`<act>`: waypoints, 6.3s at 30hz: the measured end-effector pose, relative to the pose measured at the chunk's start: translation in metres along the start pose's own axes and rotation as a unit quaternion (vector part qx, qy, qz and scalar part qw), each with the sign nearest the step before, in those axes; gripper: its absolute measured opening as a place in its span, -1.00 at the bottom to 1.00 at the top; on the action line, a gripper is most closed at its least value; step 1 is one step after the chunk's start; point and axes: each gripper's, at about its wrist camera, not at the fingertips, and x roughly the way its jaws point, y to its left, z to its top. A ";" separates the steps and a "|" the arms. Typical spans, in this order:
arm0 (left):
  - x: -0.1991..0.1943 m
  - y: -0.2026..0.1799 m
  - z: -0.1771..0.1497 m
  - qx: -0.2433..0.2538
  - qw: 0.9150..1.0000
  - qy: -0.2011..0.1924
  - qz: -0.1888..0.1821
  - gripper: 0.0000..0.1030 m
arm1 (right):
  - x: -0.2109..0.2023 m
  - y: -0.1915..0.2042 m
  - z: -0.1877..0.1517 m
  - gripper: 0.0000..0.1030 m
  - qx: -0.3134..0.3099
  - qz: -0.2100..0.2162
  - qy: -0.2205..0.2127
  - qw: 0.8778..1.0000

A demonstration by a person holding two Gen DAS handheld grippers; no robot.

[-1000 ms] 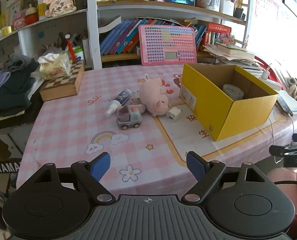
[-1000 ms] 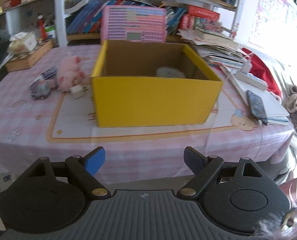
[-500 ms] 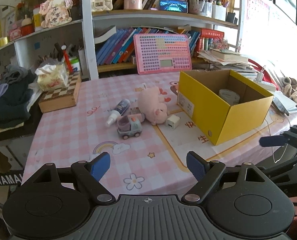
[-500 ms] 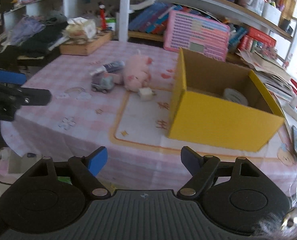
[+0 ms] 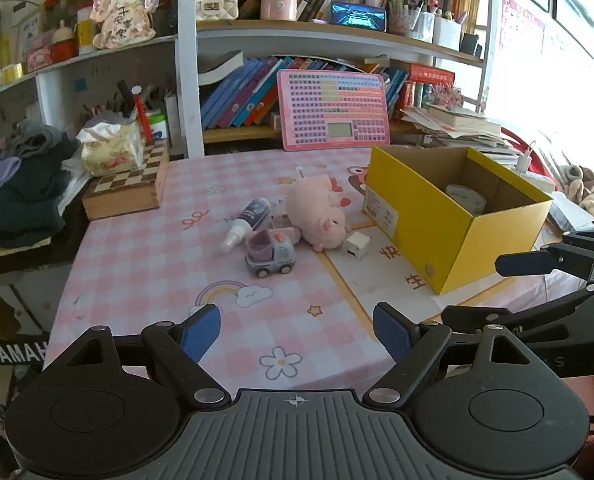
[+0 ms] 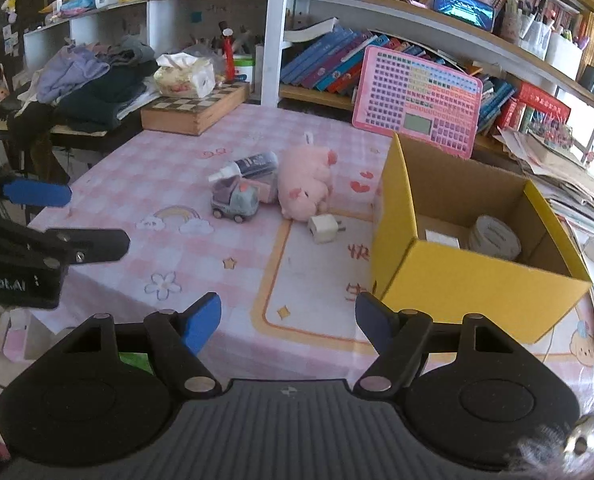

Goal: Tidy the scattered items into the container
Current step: 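Reach the right gripper to the white plug cube and grasp it, then lift the plug cube with the right gripper while the left gripper grasps the toy car, then carry the plug cube and grey toy car in both grippers over the yellow box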

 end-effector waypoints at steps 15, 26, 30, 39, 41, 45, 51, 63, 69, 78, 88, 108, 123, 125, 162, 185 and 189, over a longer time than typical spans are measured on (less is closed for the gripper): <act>0.046 0.013 0.021 -0.010 1.000 0.017 0.022 0.66 | 0.054 0.000 0.023 0.07 -0.024 -0.014 0.010 1.000; 0.106 0.023 0.044 -0.021 0.999 0.035 0.023 0.65 | 0.112 -0.008 0.037 -0.05 -0.001 -0.027 0.026 0.999; 0.131 0.027 0.051 -0.027 0.998 0.050 0.018 0.65 | 0.133 -0.009 0.039 -0.14 0.011 -0.043 0.039 0.998; 0.187 0.033 0.059 -0.031 0.996 0.087 0.017 0.64 | 0.171 -0.010 0.043 -0.14 0.031 -0.069 0.041 0.996; 0.195 0.033 0.059 -0.029 0.995 0.092 0.018 0.64 | 0.178 -0.010 0.043 -0.14 0.033 -0.074 0.042 0.996; 0.209 0.034 0.058 -0.031 0.994 0.099 0.024 0.63 | 0.189 -0.013 0.046 -0.14 0.039 -0.089 0.035 0.995; 0.221 0.036 0.056 -0.041 0.992 0.113 0.024 0.47 | 0.206 -0.019 0.050 -0.13 0.056 -0.095 0.041 0.993; 0.228 0.038 0.055 -0.064 0.991 0.114 0.010 0.22 | 0.221 -0.027 0.056 -0.02 0.066 -0.089 0.044 0.993; 0.221 0.041 0.054 -0.075 0.991 0.109 0.010 0.21 | 0.219 -0.028 0.056 -0.30 0.080 -0.065 0.047 0.994; 0.201 0.043 0.053 -0.084 0.992 0.098 0.006 0.21 | 0.202 -0.022 0.052 -0.30 0.063 -0.037 0.045 0.996; 0.163 0.043 0.049 -0.098 0.992 0.079 -0.002 0.21 | 0.161 -0.017 0.057 -0.30 0.016 0.000 0.001 1.000; 0.052 0.037 0.047 -0.102 0.994 0.023 -0.044 0.21 | 0.061 -0.020 0.052 -0.30 -0.025 0.066 -0.018 0.997; -0.002 0.024 0.028 -0.106 0.989 0.014 -0.104 0.21 | 0.003 -0.004 0.016 -0.30 0.006 0.052 -0.013 0.999; -0.007 0.023 0.025 -0.105 0.988 0.012 -0.110 0.21 | -0.003 -0.001 0.013 -0.30 0.008 0.049 -0.013 0.999; -0.010 -0.020 0.011 -0.068 0.973 0.031 -0.220 0.21 | -0.054 -0.016 -0.024 -0.30 0.059 -0.044 0.020 0.997; 0.031 -0.083 0.033 -0.022 0.963 0.066 -0.262 0.21 | -0.058 -0.083 -0.044 -0.30 0.114 -0.081 0.036 0.990; 0.039 -0.098 0.037 -0.012 0.960 0.072 -0.272 0.21 | -0.058 -0.098 -0.049 -0.30 0.123 -0.086 0.040 0.988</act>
